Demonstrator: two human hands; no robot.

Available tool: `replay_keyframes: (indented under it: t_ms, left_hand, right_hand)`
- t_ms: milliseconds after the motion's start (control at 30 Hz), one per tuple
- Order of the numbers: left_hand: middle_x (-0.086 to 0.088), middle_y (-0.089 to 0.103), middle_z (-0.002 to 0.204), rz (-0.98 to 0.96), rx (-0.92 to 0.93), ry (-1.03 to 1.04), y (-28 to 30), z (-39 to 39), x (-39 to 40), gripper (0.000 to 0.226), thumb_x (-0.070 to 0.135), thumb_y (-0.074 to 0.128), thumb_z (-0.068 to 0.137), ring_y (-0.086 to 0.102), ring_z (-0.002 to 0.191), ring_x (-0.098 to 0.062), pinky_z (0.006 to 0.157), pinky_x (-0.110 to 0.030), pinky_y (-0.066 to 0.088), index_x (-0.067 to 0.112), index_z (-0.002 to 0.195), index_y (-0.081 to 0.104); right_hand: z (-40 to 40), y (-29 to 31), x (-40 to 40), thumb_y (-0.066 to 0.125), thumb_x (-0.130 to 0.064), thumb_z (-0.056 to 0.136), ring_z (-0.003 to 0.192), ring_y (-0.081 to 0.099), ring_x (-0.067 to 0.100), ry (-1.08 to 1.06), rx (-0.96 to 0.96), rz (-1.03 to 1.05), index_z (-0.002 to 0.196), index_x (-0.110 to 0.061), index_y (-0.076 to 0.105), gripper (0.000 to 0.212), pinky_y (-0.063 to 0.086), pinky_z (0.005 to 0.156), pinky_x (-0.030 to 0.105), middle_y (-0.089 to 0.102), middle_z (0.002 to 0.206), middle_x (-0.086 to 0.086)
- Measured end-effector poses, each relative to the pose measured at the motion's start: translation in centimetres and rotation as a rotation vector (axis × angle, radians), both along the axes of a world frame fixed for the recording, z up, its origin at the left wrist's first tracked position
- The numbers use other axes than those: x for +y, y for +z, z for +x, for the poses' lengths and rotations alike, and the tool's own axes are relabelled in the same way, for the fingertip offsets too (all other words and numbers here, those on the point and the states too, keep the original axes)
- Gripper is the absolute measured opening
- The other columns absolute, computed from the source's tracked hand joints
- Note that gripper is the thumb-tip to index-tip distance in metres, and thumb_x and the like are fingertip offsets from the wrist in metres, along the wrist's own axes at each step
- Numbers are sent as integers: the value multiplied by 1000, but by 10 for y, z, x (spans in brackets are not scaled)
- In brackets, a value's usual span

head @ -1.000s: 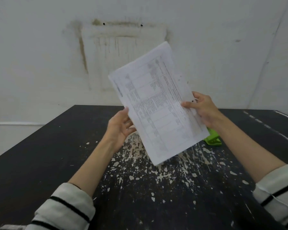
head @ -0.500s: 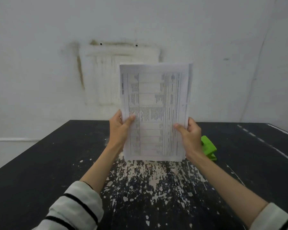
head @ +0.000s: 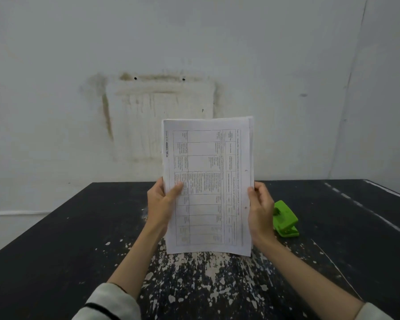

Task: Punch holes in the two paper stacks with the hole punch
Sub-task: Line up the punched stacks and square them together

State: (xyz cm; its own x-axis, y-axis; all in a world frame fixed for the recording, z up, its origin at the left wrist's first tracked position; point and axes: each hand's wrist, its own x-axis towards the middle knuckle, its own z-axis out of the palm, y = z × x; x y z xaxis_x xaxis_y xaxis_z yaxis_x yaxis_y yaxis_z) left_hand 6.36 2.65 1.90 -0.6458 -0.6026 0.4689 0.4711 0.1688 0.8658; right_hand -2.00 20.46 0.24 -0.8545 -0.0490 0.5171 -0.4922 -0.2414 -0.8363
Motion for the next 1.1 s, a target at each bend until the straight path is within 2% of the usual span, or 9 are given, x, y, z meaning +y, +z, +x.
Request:
replay_keyframes:
  t_ms: [67, 133, 267, 433, 633, 700, 800, 967, 1100]
  left_hand:
    - [-1, 71, 86, 38, -9, 22, -1, 2, -1, 7, 20, 58, 88, 69, 73, -17, 64, -27, 57, 15, 90, 63]
    - [-11, 69, 86, 96, -23, 39, -3, 2, -2, 26, 27, 46, 95, 64, 69, -29, 76, -40, 54, 7, 92, 63]
    - [-11, 67, 95, 134, -21, 11, -4, 1, -1, 26, 26, 44, 96, 62, 91, -34, 92, -54, 49, 17, 87, 67]
    - [-1, 76, 85, 267, -1, -110, -7, 3, -11, 21, 22, 56, 88, 72, 81, -17, 74, -33, 60, 21, 81, 76]
    - [-3, 76, 76, 224, 6, -182, -6, 7, -18, 17, 29, 65, 72, 71, 68, -16, 57, -27, 59, 15, 75, 75]
    - [-4, 76, 77, 240, 35, -194, -5, 6, -18, 18, 28, 67, 71, 72, 69, -17, 58, -26, 59, 13, 77, 74]
    - [-7, 76, 89, 222, 32, -208, -3, 4, -15, 27, 34, 67, 71, 73, 81, -21, 66, -32, 60, 15, 89, 73]
    - [-3, 77, 91, 60, -28, -194, -1, 5, -13, 28, 38, 66, 72, 73, 83, -21, 63, -27, 59, 20, 92, 72]
    - [-2, 77, 89, 34, -26, -176, -4, 3, -8, 27, 33, 63, 75, 73, 79, -20, 59, -25, 58, 16, 94, 69]
  right_hand:
    - [-2, -1, 1, 42, -10, 96, 71, 52, 22, -45, 20, 11, 81, -13, 55, 20, 44, 65, 36, 58, 78, 9]
    - [-2, -2, 1, 41, -9, 96, 70, 54, 17, -69, 41, 18, 82, -15, 56, 21, 46, 64, 32, 60, 78, 5]
    - [1, -3, -3, 37, -11, 98, 59, 52, -4, -47, 32, -36, 85, -15, 56, 23, 46, 55, 13, 59, 74, -2]
    - [1, -2, -4, 37, -9, 98, 54, 49, -5, -57, 42, -76, 83, -11, 55, 24, 42, 52, 10, 56, 70, -2]
    - [3, 0, -8, 37, -11, 99, 55, 48, 1, -84, 82, -83, 82, -10, 53, 23, 40, 50, 9, 53, 67, -2]
    - [4, 1, -11, 38, -8, 98, 60, 47, 8, -124, 102, -78, 84, -9, 52, 20, 40, 53, 13, 53, 70, -1]
    - [5, 1, -12, 39, -9, 98, 60, 51, -5, -145, 109, -95, 95, -11, 54, 15, 43, 55, 11, 55, 74, -7]
    - [3, 2, -8, 39, -9, 97, 51, 44, -5, -150, 106, -57, 79, -23, 52, 26, 38, 49, 11, 52, 66, -4]
    - [2, 0, -8, 37, -10, 98, 56, 43, 9, -139, 72, -12, 78, -19, 51, 26, 39, 55, 27, 52, 67, 1]
